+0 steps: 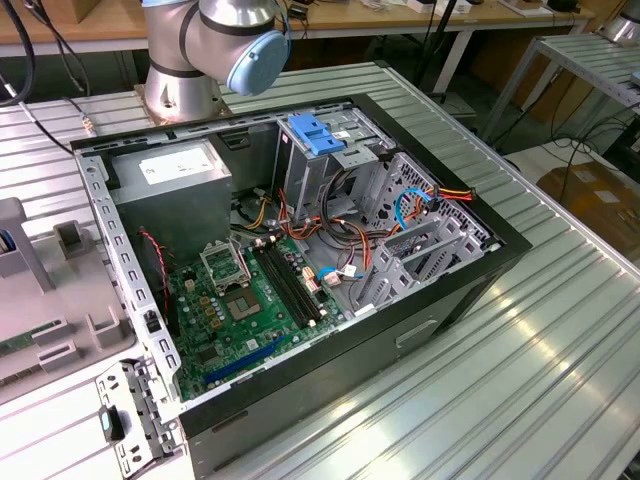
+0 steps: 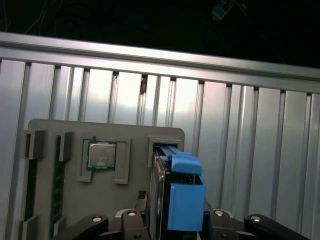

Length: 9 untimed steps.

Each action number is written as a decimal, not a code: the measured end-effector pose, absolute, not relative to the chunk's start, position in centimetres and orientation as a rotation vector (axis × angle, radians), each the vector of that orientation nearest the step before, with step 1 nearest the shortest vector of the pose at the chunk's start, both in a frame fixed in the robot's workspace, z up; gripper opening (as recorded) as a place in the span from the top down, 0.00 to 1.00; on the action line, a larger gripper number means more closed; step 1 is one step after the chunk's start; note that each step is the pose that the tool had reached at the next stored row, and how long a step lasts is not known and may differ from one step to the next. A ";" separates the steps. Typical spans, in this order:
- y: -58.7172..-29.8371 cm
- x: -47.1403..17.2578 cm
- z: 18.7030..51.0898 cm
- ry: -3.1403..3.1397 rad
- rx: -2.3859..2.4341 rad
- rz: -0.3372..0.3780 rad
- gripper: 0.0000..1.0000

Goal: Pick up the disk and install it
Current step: 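Pick up the disk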

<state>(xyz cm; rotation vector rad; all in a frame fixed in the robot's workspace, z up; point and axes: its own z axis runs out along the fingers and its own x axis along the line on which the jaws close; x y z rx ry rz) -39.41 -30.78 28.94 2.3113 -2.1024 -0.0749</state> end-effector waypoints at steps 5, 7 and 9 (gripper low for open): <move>-30.8 -39.6 28.5 -2.102 2.311 -0.075 0.52; -30.8 -39.7 28.4 -2.102 2.311 -0.075 0.52; -30.8 -39.7 28.3 -2.102 2.311 -0.075 0.52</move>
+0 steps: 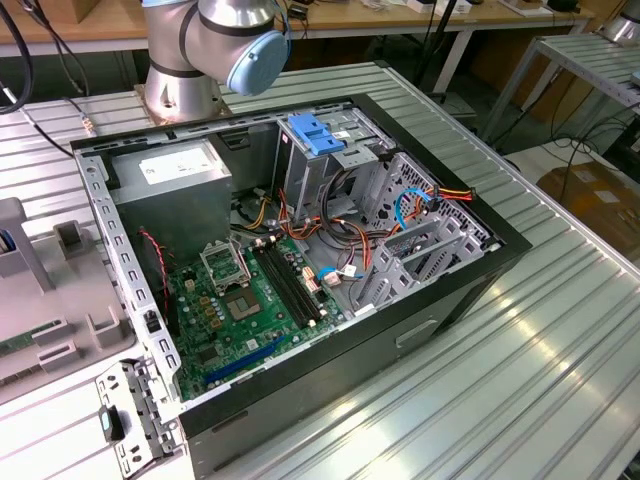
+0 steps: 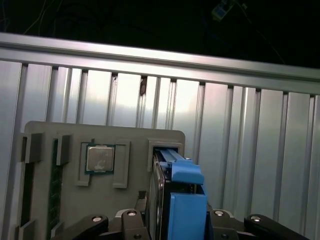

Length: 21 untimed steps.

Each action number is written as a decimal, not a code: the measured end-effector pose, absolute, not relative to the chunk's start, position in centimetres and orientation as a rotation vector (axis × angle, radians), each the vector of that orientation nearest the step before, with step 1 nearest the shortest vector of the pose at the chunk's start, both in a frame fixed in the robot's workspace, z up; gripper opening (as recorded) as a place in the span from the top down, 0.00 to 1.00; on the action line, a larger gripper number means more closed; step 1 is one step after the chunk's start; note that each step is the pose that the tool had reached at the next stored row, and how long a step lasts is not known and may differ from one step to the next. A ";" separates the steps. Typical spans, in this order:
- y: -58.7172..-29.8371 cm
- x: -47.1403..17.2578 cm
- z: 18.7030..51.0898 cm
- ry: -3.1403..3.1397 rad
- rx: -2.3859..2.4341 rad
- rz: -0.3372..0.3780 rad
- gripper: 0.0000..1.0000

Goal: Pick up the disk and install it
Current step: 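Pick up the disk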

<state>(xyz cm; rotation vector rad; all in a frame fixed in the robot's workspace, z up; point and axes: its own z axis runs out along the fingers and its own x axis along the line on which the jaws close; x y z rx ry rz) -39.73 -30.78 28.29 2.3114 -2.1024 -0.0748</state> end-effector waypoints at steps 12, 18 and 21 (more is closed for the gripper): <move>-30.8 -39.7 28.2 -2.102 2.311 -0.075 0.52; -30.8 -39.7 28.2 -2.103 2.311 -0.075 0.52; -30.8 -39.7 28.2 -2.103 2.311 -0.075 0.60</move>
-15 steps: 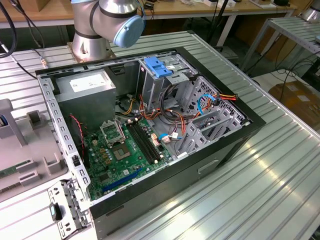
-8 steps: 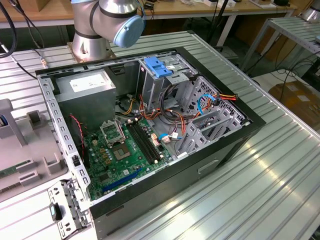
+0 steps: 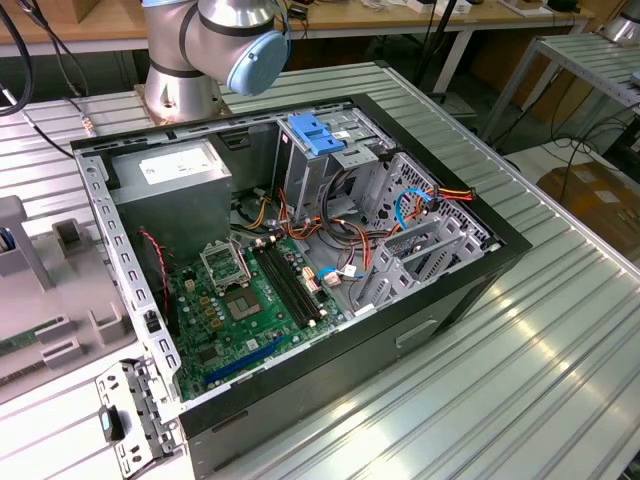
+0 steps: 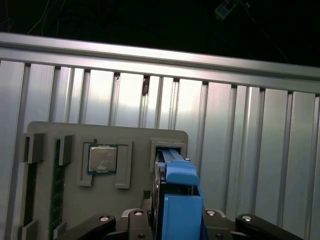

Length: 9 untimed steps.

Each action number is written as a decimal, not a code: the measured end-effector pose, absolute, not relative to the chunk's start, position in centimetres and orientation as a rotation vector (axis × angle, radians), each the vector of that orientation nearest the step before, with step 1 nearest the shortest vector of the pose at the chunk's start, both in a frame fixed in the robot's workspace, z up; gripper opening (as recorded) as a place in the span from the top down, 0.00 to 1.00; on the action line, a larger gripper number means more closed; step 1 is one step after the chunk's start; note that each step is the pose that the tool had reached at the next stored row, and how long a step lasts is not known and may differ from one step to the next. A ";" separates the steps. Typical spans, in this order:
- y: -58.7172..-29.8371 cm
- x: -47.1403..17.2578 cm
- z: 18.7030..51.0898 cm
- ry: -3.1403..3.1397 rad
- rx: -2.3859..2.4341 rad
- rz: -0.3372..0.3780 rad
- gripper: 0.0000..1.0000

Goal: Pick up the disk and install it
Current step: 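Pick up the disk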

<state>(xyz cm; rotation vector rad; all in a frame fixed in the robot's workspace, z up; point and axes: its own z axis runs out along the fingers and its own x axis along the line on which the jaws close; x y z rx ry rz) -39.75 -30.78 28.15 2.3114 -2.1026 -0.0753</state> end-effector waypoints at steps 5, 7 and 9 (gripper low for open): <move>-30.8 -39.7 28.2 -2.103 2.312 -0.076 0.63; -30.8 -39.7 28.2 -2.103 2.312 -0.076 0.63; -30.8 -39.7 28.2 -2.103 2.312 -0.076 0.63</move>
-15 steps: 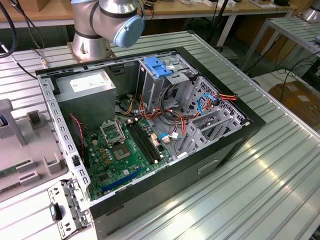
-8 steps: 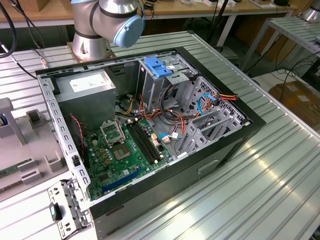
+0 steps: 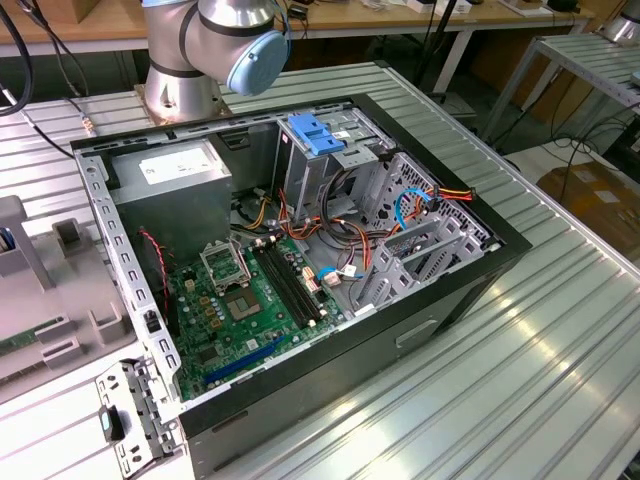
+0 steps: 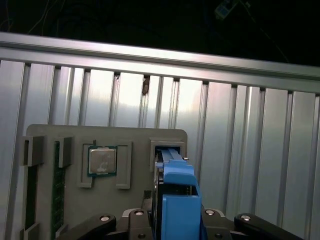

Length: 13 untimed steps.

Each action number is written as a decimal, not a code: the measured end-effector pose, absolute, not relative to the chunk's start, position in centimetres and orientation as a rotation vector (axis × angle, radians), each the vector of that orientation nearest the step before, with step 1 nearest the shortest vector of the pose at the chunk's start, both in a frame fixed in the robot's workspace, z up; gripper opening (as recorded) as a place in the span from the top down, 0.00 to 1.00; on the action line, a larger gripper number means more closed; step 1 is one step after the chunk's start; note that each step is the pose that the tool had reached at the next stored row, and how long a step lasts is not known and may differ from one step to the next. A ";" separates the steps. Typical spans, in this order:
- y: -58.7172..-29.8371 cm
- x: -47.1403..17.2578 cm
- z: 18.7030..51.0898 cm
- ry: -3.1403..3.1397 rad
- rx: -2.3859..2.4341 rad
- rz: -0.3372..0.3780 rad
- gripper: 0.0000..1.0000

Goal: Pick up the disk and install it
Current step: 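Pick up the disk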

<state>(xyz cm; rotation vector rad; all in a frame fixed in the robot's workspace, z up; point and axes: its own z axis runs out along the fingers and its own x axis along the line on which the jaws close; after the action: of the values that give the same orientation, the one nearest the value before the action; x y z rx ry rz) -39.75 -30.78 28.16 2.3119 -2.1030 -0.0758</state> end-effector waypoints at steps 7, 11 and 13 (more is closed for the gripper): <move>-30.8 -39.7 28.5 -2.103 2.312 -0.076 0.63; -30.8 -39.7 28.8 -2.103 2.312 -0.076 0.63; -30.8 -39.7 28.9 -2.103 2.312 -0.076 0.63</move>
<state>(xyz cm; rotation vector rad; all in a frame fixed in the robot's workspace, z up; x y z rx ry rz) -39.75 -30.78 28.88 2.3118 -2.1028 -0.0760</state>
